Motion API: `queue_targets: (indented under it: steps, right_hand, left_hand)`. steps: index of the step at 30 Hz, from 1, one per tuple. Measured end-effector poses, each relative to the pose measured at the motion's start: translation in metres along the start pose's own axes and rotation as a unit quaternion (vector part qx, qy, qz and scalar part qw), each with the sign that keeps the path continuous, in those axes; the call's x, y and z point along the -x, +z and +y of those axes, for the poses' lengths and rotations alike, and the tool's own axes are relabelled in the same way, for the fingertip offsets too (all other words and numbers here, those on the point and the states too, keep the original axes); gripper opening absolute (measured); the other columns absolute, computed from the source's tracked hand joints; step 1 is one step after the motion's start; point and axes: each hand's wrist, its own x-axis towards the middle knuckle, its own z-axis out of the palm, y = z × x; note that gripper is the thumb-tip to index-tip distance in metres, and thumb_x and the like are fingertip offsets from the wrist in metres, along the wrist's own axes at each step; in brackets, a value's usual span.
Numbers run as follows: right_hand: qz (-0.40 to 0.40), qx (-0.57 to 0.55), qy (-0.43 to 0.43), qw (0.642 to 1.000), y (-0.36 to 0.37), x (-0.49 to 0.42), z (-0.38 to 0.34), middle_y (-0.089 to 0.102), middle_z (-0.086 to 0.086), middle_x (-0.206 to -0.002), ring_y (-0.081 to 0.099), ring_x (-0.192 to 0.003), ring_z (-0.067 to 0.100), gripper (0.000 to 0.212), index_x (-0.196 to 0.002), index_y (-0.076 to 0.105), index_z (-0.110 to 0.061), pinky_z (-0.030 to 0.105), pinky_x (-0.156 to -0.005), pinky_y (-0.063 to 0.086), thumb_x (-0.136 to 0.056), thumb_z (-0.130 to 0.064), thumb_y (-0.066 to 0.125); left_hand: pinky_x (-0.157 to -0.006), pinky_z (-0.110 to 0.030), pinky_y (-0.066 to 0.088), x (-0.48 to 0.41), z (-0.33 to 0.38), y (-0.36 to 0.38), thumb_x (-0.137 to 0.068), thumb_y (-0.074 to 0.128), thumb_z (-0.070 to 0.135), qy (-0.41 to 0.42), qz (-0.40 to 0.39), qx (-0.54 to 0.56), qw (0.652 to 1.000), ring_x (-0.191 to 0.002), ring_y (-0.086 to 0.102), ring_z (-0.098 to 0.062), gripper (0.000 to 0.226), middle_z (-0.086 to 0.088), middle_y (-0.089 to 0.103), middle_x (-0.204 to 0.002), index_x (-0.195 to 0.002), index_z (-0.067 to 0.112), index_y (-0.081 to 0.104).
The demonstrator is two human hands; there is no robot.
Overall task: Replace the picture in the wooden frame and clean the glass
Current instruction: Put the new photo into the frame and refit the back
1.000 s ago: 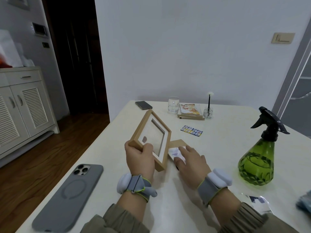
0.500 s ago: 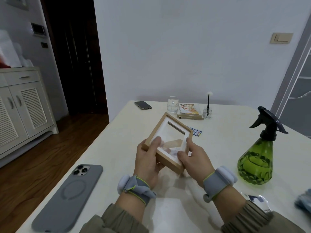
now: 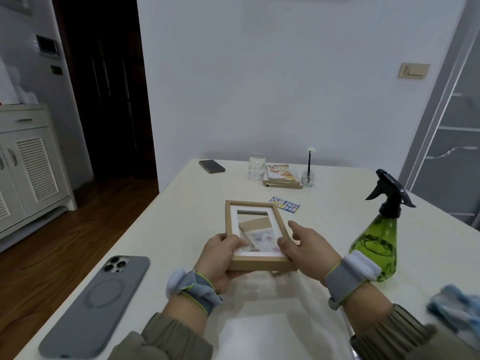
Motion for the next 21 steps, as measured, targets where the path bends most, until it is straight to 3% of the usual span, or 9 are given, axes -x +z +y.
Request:
queue_targets:
  steps: [2, 4, 5, 7, 11, 13, 18, 21]
  right_hand:
    - [-0.011, 0.041, 0.009, 0.999, -0.004, 0.005, 0.004, 0.048, 0.007, -0.141, 0.046, -0.129, 0.025, 0.057, -0.146, 0.032, -0.015, 0.033, -0.105, 0.038, -0.096, -0.040, 0.043]
    - [-0.011, 0.057, 0.004, 0.998, -0.007, 0.010, 0.008, 0.058, 0.010, -0.123, 0.054, -0.116, 0.028, 0.038, -0.121, 0.050, -0.011, 0.032, -0.089, 0.042, -0.095, -0.039, 0.045]
    - [-0.007, 0.064, 0.005, 0.998, -0.007, 0.012, 0.009, 0.060, 0.012, -0.115, 0.056, -0.109, 0.031, 0.029, -0.103, 0.050, -0.011, 0.031, -0.079, 0.040, -0.094, -0.038, 0.046]
    - [0.004, 0.091, 0.008, 0.996, -0.007, 0.019, 0.011, 0.061, 0.015, -0.113, 0.057, -0.107, 0.032, 0.027, -0.090, 0.039, -0.013, 0.029, -0.072, 0.033, -0.094, -0.039, 0.046]
    - [0.025, 0.143, 0.017, 0.989, -0.012, 0.032, 0.012, 0.058, 0.017, -0.123, 0.055, -0.115, 0.031, 0.033, -0.107, 0.045, -0.007, 0.031, -0.082, 0.040, -0.095, -0.038, 0.044]
    - [0.034, 0.140, 0.019, 0.989, -0.014, 0.034, 0.013, 0.058, 0.018, -0.123, 0.055, -0.115, 0.032, 0.041, -0.117, 0.045, -0.003, 0.032, -0.086, 0.042, -0.095, -0.037, 0.045]
    - [0.050, 0.107, 0.019, 0.993, -0.023, 0.056, 0.023, 0.060, 0.020, -0.119, 0.056, -0.112, 0.034, 0.042, -0.114, 0.048, -0.002, 0.034, -0.084, 0.042, -0.097, -0.039, 0.037]
    - [0.044, 0.131, 0.006, 0.990, -0.032, 0.080, 0.028, 0.057, 0.021, -0.123, 0.055, -0.113, 0.034, 0.038, -0.119, 0.050, -0.002, 0.034, -0.082, 0.041, -0.102, -0.027, 0.028]
  left_hand:
    - [-0.047, -0.034, 0.058, 0.006, -0.003, 0.005, -0.087, 0.056, 0.000, -0.004, -0.005, -0.004, 1.000, -0.046, 0.067, -0.016, 0.012, -0.013, 0.065, -0.077, -0.098, 0.003, 0.058]
    - [-0.042, -0.031, 0.056, 0.013, -0.008, 0.012, -0.087, 0.056, -0.001, -0.011, -0.017, -0.013, 1.000, -0.041, 0.066, -0.014, 0.020, -0.014, 0.063, -0.077, -0.107, -0.001, 0.057]
    - [-0.041, -0.031, 0.056, 0.016, -0.010, 0.016, -0.087, 0.056, -0.001, -0.014, -0.023, -0.014, 1.000, -0.041, 0.066, -0.014, 0.024, -0.014, 0.062, -0.077, -0.111, -0.003, 0.056]
    - [-0.043, -0.032, 0.056, 0.021, -0.015, 0.024, -0.086, 0.057, -0.001, -0.015, -0.029, -0.013, 0.999, -0.049, 0.066, -0.020, 0.031, -0.016, 0.062, -0.079, -0.117, -0.007, 0.055]
    - [-0.054, -0.036, 0.059, 0.034, -0.021, 0.038, -0.086, 0.057, 0.001, -0.006, -0.031, -0.020, 0.999, -0.069, 0.062, -0.029, 0.033, -0.021, 0.063, -0.093, -0.118, -0.006, 0.055]
    - [-0.057, -0.038, 0.059, 0.038, -0.023, 0.043, -0.086, 0.057, 0.001, -0.004, -0.034, -0.016, 0.999, -0.069, 0.062, -0.029, 0.031, -0.021, 0.062, -0.096, -0.116, -0.005, 0.055]
    - [-0.058, -0.039, 0.059, 0.060, -0.028, 0.050, -0.086, 0.056, 0.000, 0.002, -0.036, -0.025, 0.999, -0.066, 0.064, -0.029, 0.025, -0.023, 0.063, -0.097, -0.112, -0.002, 0.056]
    - [-0.051, -0.035, 0.058, 0.077, -0.033, 0.056, -0.087, 0.055, 0.000, 0.007, -0.042, -0.048, 0.998, -0.063, 0.066, -0.026, 0.024, -0.023, 0.063, -0.095, -0.111, -0.001, 0.055]
